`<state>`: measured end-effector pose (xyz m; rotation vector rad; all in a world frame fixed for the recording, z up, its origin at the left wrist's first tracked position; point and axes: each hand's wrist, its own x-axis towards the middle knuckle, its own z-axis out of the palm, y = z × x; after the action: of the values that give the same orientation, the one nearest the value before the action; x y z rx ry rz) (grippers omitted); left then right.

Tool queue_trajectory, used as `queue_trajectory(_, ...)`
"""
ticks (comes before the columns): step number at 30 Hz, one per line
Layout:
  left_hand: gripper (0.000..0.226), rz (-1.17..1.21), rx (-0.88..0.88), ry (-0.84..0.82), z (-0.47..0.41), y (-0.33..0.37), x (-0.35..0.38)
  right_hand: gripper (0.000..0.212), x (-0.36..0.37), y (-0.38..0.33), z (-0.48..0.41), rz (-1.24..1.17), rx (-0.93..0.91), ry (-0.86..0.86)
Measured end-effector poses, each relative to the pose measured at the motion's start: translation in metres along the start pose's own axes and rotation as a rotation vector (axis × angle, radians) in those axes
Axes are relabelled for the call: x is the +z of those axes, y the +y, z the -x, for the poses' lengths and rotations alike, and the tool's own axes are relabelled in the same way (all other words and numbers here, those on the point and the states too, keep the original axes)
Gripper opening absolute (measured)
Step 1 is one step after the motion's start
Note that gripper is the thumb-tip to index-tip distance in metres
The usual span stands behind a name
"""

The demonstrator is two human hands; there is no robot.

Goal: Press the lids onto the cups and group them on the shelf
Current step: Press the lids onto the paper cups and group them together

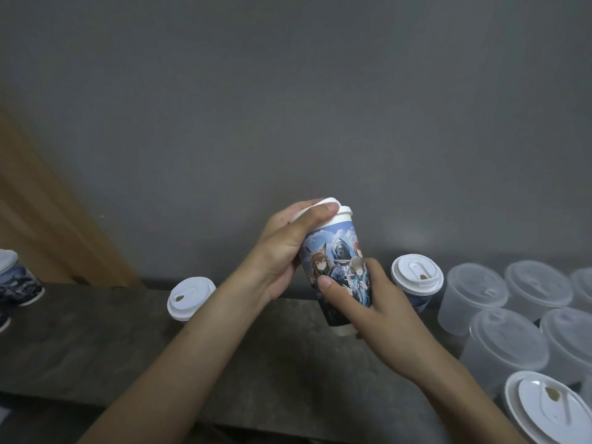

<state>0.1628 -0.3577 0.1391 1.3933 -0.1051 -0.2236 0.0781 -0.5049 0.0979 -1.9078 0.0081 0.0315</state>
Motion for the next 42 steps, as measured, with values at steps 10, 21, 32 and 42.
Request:
queue_trajectory(10,0.062,0.108,-0.008,-0.087,-0.001,0.006,-0.012,0.074,0.013,-0.006,-0.004,-0.557,0.091,-0.133)
queue_trajectory(21,0.049,0.113,0.039,-0.049,-0.007,0.016,-0.017,0.057,0.029,-0.015,-0.004,-0.397,-0.005,0.013)
queue_trajectory(32,0.063,0.278,-0.069,-0.2,-0.005,0.011,-0.023,0.059,0.011,-0.033,-0.009,-1.007,0.271,-0.475)
queue_trajectory(42,0.043,0.182,-0.071,-0.195,-0.006,0.021,-0.018,0.06,0.017,-0.025,-0.004,-0.759,0.104,-0.218)
